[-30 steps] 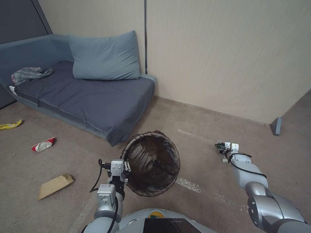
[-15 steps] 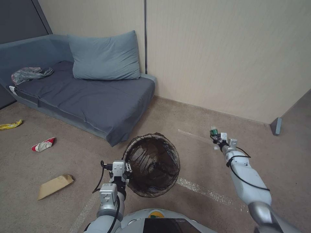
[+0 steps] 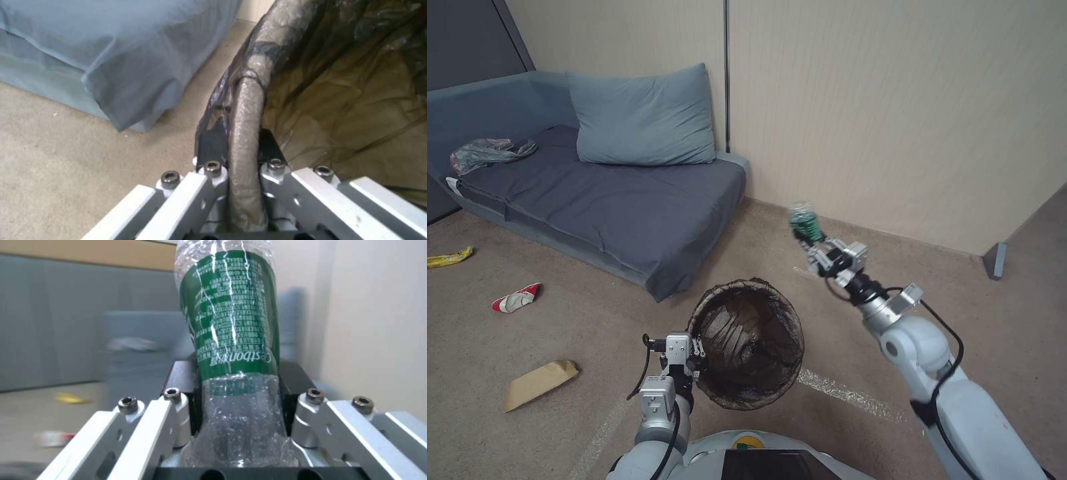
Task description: Pick up the trash bin, then pick up the garbage from the floor and place it into the trash bin.
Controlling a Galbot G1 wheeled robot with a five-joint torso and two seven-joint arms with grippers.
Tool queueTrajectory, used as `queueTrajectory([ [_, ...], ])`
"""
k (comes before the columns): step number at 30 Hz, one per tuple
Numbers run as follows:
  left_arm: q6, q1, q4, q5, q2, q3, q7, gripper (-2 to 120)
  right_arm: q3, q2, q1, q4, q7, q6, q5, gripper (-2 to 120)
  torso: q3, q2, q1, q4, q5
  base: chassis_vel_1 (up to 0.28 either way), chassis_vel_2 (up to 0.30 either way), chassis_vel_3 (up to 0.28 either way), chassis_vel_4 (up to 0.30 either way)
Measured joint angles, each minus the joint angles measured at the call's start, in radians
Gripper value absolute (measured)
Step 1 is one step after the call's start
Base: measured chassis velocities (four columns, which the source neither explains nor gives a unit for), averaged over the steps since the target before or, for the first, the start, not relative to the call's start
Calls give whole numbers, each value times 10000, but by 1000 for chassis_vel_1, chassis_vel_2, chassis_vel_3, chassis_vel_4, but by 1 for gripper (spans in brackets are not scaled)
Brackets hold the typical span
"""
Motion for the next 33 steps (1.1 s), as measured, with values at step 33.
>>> queueTrajectory([
  [33, 24, -199, 9, -168, 95, 189, -9, 0, -2668, 738, -1035, -490, 122, 367, -1673, 39, 2, -1, 0, 0, 4, 0, 0, 0, 0],
])
